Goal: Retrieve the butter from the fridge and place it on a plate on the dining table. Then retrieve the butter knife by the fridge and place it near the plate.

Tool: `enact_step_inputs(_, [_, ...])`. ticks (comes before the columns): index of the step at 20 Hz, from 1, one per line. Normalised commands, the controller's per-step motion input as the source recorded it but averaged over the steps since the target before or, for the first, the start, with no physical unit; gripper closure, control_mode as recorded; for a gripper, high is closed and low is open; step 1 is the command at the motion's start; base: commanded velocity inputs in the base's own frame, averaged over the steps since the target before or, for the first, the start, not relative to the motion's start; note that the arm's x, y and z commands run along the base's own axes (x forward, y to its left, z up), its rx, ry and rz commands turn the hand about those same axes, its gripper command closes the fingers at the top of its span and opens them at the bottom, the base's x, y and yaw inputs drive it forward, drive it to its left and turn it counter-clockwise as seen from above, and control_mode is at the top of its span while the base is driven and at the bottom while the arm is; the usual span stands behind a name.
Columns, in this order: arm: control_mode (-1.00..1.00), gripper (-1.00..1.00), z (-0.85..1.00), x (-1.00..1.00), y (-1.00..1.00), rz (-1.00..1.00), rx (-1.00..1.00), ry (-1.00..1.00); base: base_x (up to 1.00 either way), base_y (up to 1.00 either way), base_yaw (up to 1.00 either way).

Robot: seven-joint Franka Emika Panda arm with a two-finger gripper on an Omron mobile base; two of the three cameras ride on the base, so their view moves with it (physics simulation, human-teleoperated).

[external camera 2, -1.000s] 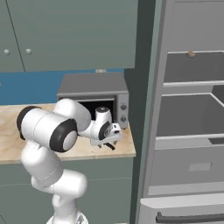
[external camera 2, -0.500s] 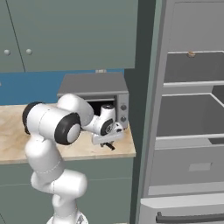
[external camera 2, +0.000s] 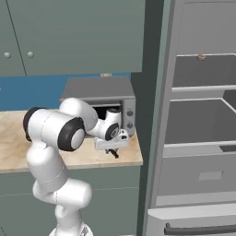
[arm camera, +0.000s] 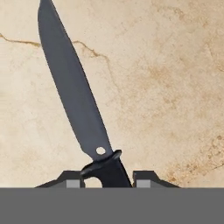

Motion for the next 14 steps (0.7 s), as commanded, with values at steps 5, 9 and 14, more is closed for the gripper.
enact_step_inputs(5, [-1.00, 1.00, 0.05, -0.54, 0.09, -0.16, 0.00, 0.05, 0.00, 0.00, 0.00])
enact_step_inputs(9, [-1.00, 1.00, 0.34, -0.53, 0.00, -0.19, 0.00, 0.13, 0.00, 0.00, 0.00])
enact_step_inputs(14, [-1.00, 1.00, 0.48, -0.43, 0.00, -0.19, 0.00, 0.16, 0.00, 0.00, 0.00])
